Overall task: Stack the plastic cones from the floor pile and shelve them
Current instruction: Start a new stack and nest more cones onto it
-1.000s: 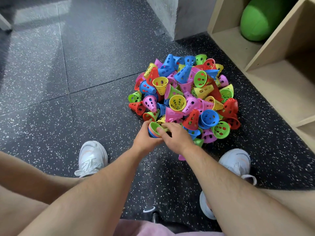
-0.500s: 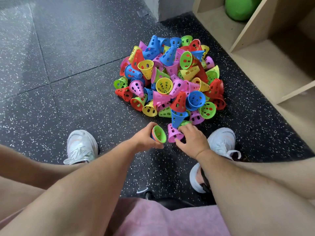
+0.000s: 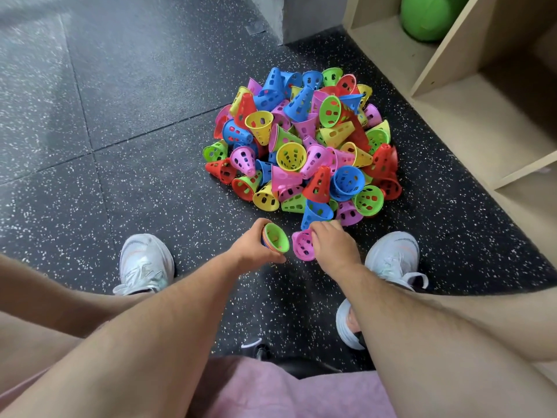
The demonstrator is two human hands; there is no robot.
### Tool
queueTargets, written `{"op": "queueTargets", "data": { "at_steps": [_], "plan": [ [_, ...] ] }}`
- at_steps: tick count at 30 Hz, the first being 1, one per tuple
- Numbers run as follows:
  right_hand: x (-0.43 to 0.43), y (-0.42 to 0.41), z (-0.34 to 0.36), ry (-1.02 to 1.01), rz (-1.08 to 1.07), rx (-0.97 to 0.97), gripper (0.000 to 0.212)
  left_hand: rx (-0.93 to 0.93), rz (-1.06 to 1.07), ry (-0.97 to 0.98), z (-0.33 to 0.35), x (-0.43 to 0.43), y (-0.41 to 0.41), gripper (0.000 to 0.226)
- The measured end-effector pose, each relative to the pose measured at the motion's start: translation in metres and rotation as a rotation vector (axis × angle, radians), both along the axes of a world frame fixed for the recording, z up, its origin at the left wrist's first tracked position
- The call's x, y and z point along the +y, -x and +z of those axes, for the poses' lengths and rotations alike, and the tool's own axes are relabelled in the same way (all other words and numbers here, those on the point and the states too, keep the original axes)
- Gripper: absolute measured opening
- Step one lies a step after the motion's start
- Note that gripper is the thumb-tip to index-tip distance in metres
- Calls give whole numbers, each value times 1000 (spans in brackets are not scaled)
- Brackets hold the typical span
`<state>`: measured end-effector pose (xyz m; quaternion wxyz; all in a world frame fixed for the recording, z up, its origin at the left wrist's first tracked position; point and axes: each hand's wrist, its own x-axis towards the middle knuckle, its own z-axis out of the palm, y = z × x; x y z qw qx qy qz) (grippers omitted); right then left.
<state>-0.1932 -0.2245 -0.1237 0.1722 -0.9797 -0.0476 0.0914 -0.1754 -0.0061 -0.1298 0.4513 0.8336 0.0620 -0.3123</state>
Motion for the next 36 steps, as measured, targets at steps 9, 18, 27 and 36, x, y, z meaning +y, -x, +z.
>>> {"op": "queueTargets", "data": {
  "at_steps": [9, 18, 27, 36],
  "plan": [
    [16, -26, 13, -402, -276, 12, 17, -18, 50, -45, -4, 15, 4, 82],
    [32, -34, 22, -382, -177, 13, 15, -108, 51, 89, 10, -2, 0, 86],
    [17, -31, 20, -433, -367, 6, 30, -125, 37, 77, 14, -8, 0, 83],
    [15, -35, 16, -279, -548, 81, 20, -123, 49, 66, 17, -8, -1, 82]
  ]
}}
